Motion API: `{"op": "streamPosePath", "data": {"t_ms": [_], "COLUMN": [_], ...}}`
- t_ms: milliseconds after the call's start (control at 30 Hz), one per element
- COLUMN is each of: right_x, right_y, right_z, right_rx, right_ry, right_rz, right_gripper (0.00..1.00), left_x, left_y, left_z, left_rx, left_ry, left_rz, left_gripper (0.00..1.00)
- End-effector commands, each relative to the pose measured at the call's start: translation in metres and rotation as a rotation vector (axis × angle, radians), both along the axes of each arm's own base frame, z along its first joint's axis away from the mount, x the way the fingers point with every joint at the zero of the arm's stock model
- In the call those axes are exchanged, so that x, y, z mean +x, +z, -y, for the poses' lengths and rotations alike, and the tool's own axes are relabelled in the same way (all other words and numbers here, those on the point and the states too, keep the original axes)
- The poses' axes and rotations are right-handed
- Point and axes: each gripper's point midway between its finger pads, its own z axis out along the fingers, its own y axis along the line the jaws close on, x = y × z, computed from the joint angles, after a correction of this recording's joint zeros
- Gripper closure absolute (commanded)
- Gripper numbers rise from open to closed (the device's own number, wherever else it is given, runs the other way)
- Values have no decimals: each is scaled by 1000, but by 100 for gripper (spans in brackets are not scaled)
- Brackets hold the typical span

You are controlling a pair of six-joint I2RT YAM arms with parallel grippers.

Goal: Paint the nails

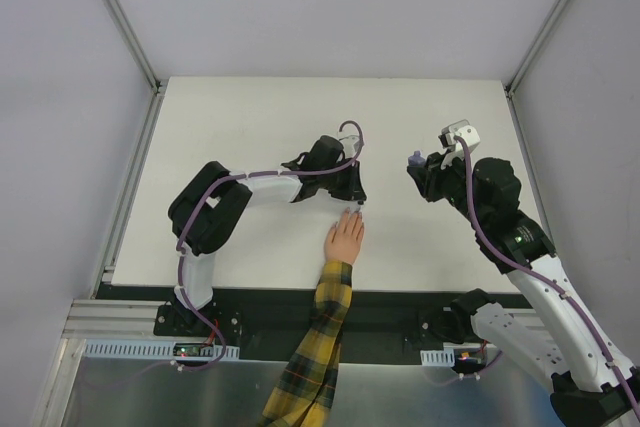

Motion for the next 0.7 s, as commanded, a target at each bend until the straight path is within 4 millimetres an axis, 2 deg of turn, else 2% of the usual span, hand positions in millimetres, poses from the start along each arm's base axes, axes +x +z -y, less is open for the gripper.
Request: {"op": "streamPosePath", "data": {"t_ms": [0,667], "right_x": [4,5], "right_y": [20,20], "right_z": [-2,-3], "right_rx": [45,42], "right_ry": [1,3], "right_rz": [62,60], "right_gripper": [99,100], "left_x": [0,6], "left_y": [16,6], "left_z": [10,8], "left_rx": [-48,-32], "left_ry": [-22,-13], "left_rz": [14,16], "left_gripper": [100,100]}}
